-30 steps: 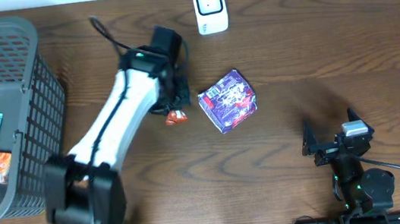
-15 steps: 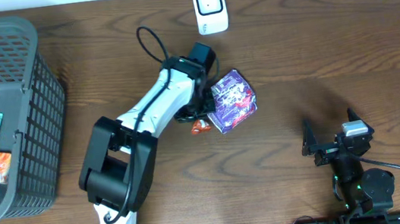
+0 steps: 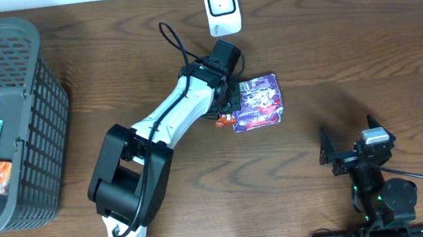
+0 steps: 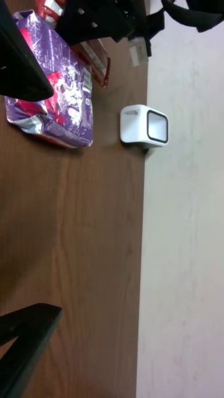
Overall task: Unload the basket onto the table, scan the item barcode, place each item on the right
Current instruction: 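Lift the red bar out and place it beside the purple bag, then move the left gripper back into the basket toward the orange tissue pack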
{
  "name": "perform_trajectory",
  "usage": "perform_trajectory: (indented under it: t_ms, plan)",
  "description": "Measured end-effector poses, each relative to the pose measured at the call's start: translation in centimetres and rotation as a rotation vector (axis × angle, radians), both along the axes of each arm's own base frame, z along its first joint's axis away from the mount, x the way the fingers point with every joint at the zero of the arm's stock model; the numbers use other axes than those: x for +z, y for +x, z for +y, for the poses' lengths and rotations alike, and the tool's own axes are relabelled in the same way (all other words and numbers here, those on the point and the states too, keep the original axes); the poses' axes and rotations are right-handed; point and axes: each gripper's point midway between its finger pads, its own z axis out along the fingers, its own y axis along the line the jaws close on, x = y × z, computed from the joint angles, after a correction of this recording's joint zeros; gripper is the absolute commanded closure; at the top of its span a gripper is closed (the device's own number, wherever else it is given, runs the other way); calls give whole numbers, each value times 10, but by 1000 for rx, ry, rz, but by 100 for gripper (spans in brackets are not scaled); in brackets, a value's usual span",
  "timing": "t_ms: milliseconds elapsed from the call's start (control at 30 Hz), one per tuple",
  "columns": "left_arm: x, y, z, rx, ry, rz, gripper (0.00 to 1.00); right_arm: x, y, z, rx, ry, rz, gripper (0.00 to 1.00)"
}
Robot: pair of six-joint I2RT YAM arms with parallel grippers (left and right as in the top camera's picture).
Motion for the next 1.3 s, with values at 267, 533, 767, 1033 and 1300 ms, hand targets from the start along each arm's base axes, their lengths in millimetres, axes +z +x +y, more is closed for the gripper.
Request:
perform_trajectory:
  t_ms: [267,533,767,1033,1300]
  plan:
    - [-5,-16,10,-45,51,57,62,0,0,0,0,0,0,1]
    - [-1,-21,15,-64,70,79,9,0,0,0,0,0,0,1]
    - [59,-1,31,-24,-1,-51,8,0,0,0,0,0,0,1]
    - [188,28,104,133,-116,-355,4,0,0,0,0,0,0,1]
    - [280,31,225,359,-67,-643,4,0,0,0,0,0,0,1]
